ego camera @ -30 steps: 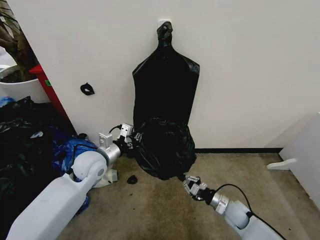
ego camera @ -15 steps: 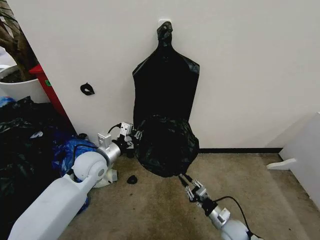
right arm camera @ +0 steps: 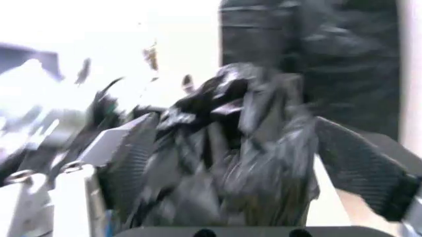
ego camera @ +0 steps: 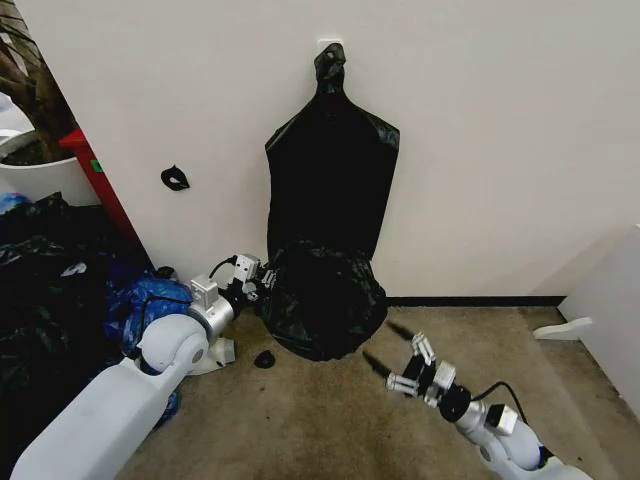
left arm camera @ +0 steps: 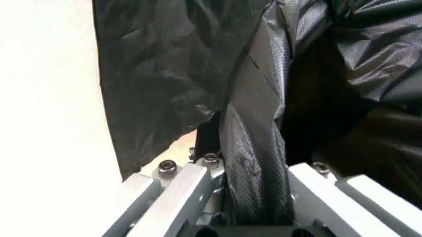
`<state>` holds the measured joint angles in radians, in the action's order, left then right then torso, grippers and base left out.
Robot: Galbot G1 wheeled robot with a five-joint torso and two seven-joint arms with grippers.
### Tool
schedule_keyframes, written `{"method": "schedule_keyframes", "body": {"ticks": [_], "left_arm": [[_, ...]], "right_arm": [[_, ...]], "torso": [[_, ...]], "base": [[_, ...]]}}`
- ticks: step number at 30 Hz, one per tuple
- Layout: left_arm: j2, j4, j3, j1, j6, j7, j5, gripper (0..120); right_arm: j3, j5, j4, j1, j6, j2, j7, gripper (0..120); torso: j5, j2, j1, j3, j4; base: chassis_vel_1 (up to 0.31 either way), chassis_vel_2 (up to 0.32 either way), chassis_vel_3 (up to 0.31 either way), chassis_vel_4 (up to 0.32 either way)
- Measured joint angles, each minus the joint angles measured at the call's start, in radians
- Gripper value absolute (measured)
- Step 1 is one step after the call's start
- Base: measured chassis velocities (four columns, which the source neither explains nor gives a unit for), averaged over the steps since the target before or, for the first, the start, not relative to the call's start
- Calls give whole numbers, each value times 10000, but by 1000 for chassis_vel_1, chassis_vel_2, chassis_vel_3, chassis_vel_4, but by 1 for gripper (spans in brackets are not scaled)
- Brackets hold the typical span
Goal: Place the garbage bag over the trash bin.
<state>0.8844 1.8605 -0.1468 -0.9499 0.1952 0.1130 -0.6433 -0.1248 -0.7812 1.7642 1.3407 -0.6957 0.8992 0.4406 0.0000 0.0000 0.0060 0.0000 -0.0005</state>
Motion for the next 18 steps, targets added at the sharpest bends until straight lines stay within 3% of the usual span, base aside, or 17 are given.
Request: {"method": "schedule_keyframes", "body": {"ticks": [3,9,11,18], "left_arm": [[0,68,-9,-14,0,0,0,1],[-40,187,-114,-83,0,-6,-23,1],[-82,310,-226,-168,0,-11,-48,1],[-98,409,-294,-208,15,-12,-68,1]], "right_arm": [[232,-790,409,2,552,39,-877,99],[371,-1709,414,-172,1058,72,-1258,88],[386,-1943,116,-256,1241,75,-1139,71],[380,-1917,-156,-269,1301,84,-1017,48]], "torso": [[0,0,0,0,1],[0,0,0,0,2],[0,0,0,0,2],[0,0,0,0,2]], "base": [[0,0,0,0],[0,0,0,0],[0,0,0,0],[0,0,0,0]]}}
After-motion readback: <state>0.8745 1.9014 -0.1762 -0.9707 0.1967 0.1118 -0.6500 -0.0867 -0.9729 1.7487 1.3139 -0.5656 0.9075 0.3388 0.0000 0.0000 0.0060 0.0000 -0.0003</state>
